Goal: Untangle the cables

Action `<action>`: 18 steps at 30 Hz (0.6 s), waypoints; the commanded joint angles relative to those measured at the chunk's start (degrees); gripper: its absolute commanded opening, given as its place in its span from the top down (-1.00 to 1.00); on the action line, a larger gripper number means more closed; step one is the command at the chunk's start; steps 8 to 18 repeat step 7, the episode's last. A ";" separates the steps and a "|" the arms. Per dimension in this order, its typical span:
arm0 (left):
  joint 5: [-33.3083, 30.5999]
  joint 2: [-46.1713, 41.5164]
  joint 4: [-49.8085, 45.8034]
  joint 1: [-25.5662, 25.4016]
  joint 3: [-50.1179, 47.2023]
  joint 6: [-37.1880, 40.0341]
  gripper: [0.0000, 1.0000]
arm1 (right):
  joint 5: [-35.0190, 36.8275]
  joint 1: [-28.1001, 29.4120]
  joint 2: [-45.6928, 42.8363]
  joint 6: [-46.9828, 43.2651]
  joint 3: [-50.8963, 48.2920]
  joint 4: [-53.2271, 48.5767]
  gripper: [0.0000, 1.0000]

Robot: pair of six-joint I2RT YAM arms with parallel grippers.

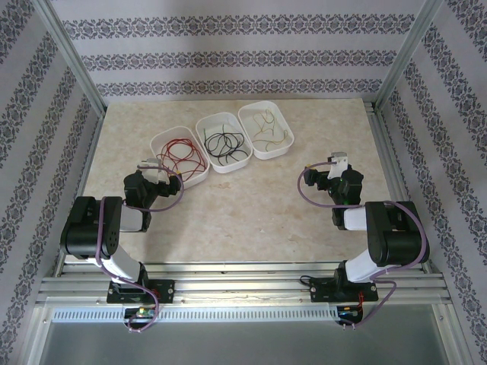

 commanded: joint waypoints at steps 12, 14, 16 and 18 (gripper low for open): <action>0.76 -0.80 -0.40 0.54 0.65 0.87 -0.99 | -1.46 -0.42 0.41 -1.16 0.45 1.45 -0.96; 0.76 -0.80 -0.40 0.54 0.65 0.87 -0.99 | -1.46 -0.42 0.41 -1.16 0.45 1.45 -0.96; 0.76 -0.80 -0.40 0.54 0.65 0.87 -0.99 | -1.46 -0.42 0.41 -1.16 0.45 1.45 -0.96; 0.76 -0.80 -0.40 0.54 0.65 0.87 -0.99 | -1.46 -0.42 0.41 -1.16 0.45 1.45 -0.96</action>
